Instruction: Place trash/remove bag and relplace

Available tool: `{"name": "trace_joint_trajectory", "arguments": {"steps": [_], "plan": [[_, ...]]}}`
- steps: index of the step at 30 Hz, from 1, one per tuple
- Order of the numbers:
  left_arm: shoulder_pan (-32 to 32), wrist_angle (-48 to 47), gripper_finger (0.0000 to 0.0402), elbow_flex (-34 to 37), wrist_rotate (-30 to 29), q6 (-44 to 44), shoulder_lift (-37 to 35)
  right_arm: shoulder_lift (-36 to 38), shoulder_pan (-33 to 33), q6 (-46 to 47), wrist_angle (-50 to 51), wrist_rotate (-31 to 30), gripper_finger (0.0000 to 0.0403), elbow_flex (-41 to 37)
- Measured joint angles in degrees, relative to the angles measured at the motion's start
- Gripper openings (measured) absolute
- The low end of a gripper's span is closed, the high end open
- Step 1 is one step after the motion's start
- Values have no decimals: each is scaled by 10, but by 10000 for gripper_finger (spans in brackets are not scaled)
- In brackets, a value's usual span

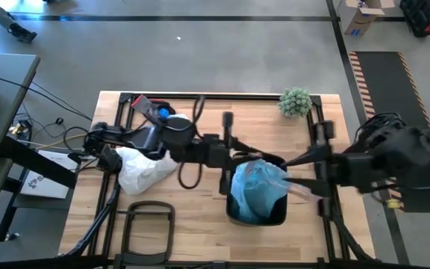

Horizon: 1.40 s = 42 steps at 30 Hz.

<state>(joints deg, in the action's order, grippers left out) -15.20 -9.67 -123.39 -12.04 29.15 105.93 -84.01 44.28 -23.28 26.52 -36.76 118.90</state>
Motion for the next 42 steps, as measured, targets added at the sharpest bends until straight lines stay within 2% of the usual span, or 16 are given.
{"name": "trace_joint_trajectory", "arguments": {"steps": [3, 6, 8, 12, 15, 18, 21, 23, 27, 30, 33, 37, 42], "plan": [[0, -39, 2, 0, -25, 1, -21, 1, 35, 63, 87, -25, 162, 40], [-5, -81, 1, 0, -59, 1, -44, 3, 63, 222, 252, -5, 211, 65], [-8, -107, 0, 0, -88, 1, -57, 2, 76, 345, 335, 12, 236, 55], [-12, -152, 0, 0, -127, -4, -75, -4, 86, 532, 447, 12, 261, -13], [-15, -176, 0, 0, -144, -14, -78, -5, 85, 612, 488, -38, 263, -85], [-20, -187, 0, 0, -157, -15, -78, -5, 73, 649, 485, -108, 263, -154], [-22, -195, 0, 0, -156, -15, -78, -4, 61, 632, 435, -197, 265, -212], [-25, -199, 0, 0, -157, -15, -78, -5, 48, 588, 373, -230, 269, -245], [-26, -201, 0, 0, -156, -15, -78, -5, 8, 489, 256, -257, 291, -268], [-29, -200, 0, 0, -147, -30, -78, -4, -33, 418, 176, -252, 308, -268], [-29, -199, 0, 0, -131, -37, -78, -4, -76, 342, 102, -214, 318, -268], [-33, -186, 0, 0, -101, -46, -78, -4, -131, 278, 20, -102, 312, -281], [-33, -169, 0, 0, -60, -51, -78, -4, -182, 219, -88, 29, 282, -310]]}}
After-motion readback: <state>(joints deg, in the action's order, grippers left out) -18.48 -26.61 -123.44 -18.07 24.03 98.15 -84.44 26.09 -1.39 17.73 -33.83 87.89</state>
